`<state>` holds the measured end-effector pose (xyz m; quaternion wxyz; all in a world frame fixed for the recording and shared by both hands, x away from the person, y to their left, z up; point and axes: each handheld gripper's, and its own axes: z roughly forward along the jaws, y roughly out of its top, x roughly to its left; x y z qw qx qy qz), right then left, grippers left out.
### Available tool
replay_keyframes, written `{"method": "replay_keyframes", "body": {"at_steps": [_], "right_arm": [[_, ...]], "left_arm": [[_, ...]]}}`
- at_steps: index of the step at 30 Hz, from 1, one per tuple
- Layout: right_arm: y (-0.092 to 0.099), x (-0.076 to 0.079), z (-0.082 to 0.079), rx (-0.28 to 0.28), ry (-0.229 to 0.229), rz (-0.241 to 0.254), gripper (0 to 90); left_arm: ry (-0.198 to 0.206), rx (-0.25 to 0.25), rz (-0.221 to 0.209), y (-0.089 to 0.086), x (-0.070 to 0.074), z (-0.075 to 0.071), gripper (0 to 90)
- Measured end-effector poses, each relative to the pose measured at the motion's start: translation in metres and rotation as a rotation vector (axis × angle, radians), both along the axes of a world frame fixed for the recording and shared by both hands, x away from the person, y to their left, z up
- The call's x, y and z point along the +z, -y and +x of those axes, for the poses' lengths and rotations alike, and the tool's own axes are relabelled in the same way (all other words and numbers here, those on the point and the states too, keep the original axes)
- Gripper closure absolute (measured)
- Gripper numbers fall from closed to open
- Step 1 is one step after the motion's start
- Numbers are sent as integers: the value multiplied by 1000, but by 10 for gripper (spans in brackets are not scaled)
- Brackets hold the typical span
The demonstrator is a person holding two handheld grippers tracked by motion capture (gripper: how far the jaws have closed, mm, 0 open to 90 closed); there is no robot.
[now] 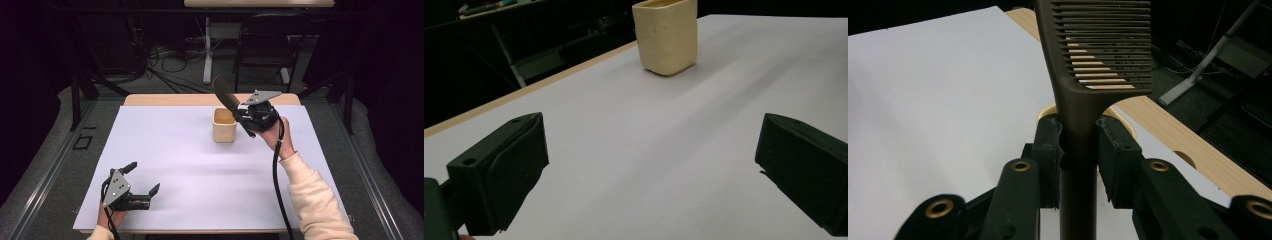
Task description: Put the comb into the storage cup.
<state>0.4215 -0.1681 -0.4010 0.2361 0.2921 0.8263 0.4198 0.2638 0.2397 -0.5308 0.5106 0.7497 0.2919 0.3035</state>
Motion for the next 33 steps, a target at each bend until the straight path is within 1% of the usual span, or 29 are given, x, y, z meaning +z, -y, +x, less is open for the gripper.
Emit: {"method": "replay_keyframes", "body": {"at_steps": [2,6,9,16,19,22,25,33], "right_arm": [[-1,2,1,-1,6,-2,717],[-2,3,4,-4,4,1,717],[-3,4,8,-11,-5,1,717],[-6,6,16,-18,-8,-4,718],[-9,8,20,-22,-13,-6,717],[-10,8,24,-26,-15,-4,717],[-11,7,27,-28,-19,-3,717],[-17,10,32,-30,-10,3,717]], "left_arm": [[2,0,-1,0,0,0,7],[2,-1,1,0,0,0,7],[1,0,-1,0,0,0,7],[2,-2,-3,0,0,0,7],[4,-3,3,0,0,0,7],[2,-2,-4,0,0,0,7],[2,-3,0,0,0,0,7],[0,-2,0,0,0,0,7]]}}
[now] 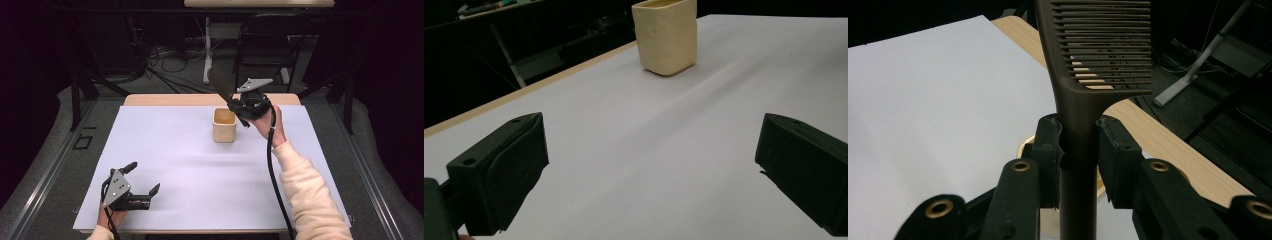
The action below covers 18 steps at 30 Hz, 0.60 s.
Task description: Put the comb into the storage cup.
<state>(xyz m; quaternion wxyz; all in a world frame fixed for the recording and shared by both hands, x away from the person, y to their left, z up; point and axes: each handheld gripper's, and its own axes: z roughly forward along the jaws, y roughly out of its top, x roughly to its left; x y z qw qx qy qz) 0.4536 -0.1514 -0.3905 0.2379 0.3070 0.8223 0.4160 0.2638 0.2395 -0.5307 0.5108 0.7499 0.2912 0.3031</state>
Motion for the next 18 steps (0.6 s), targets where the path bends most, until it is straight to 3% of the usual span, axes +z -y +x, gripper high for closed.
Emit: {"method": "replay_keyframes", "body": {"at_steps": [18], "right_arm": [[-9,5,10,-1,28,26,717]], "left_arm": [[2,-1,-7,0,1,0,6]]}}
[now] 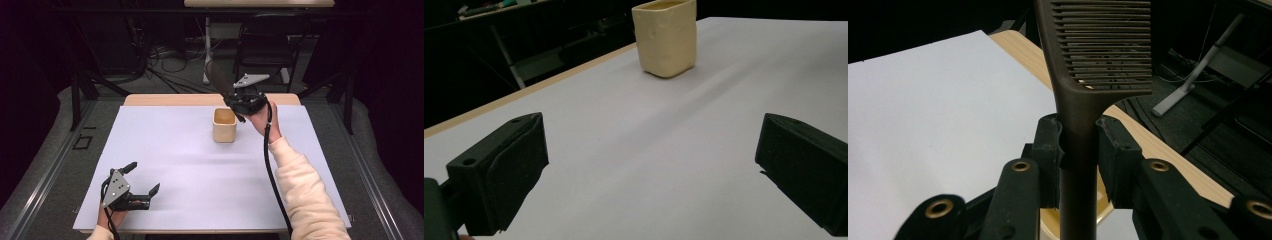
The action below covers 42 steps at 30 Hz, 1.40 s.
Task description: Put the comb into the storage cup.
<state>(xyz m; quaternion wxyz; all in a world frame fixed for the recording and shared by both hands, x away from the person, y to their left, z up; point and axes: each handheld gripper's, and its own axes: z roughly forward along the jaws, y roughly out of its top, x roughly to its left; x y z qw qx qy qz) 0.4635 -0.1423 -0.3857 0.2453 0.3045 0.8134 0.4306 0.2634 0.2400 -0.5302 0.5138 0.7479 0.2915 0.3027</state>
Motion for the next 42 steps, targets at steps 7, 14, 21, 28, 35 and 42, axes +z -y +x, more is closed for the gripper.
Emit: {"method": "replay_keyframes", "body": {"at_steps": [7,14,21,28,35,42], "right_arm": [[-3,3,3,5,13,8,717],[-12,6,4,20,22,26,717],[-18,3,7,25,28,40,717],[-21,1,10,26,34,52,716],[-19,-2,14,21,34,77,716],[-16,-8,21,1,35,105,716]], "left_arm": [[1,0,2,0,0,0,6],[0,-1,1,0,0,0,7],[1,-2,-2,-1,0,0,7],[0,-2,-2,0,0,0,7],[-3,-1,-3,0,-1,1,7],[-2,-2,-3,0,-1,1,7]]}}
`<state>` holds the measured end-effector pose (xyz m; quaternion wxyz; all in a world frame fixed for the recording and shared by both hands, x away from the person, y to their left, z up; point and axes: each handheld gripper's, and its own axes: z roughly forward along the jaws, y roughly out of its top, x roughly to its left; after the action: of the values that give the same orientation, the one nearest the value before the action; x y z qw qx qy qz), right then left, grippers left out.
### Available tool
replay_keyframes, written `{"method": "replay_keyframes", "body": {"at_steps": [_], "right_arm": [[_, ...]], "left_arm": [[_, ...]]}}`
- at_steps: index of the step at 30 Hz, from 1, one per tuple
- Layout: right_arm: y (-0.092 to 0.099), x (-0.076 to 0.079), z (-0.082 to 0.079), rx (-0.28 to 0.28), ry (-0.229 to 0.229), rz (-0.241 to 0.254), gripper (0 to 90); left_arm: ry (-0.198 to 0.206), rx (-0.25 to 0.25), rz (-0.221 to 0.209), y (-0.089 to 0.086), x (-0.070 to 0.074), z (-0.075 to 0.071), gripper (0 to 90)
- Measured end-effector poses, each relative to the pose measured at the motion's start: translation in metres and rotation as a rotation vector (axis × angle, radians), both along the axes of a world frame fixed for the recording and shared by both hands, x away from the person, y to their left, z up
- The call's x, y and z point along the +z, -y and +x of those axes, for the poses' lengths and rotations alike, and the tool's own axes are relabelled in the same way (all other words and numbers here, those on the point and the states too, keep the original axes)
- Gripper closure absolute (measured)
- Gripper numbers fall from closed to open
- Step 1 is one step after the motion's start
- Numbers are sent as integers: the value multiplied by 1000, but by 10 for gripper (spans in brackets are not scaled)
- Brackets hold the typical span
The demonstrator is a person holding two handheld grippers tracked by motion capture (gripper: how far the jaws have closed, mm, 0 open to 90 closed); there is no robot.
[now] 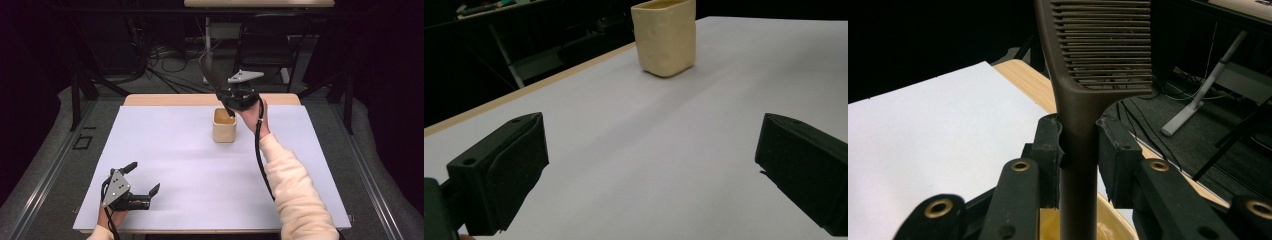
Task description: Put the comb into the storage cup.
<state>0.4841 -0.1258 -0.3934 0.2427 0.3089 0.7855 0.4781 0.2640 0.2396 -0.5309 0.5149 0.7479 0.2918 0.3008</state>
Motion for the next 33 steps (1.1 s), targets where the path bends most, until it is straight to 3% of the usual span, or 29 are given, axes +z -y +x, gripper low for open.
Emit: {"method": "replay_keyframes", "body": {"at_steps": [33], "right_arm": [[-2,-31,13,-13,-8,10,716]], "left_arm": [[2,0,0,0,0,0,7]]}}
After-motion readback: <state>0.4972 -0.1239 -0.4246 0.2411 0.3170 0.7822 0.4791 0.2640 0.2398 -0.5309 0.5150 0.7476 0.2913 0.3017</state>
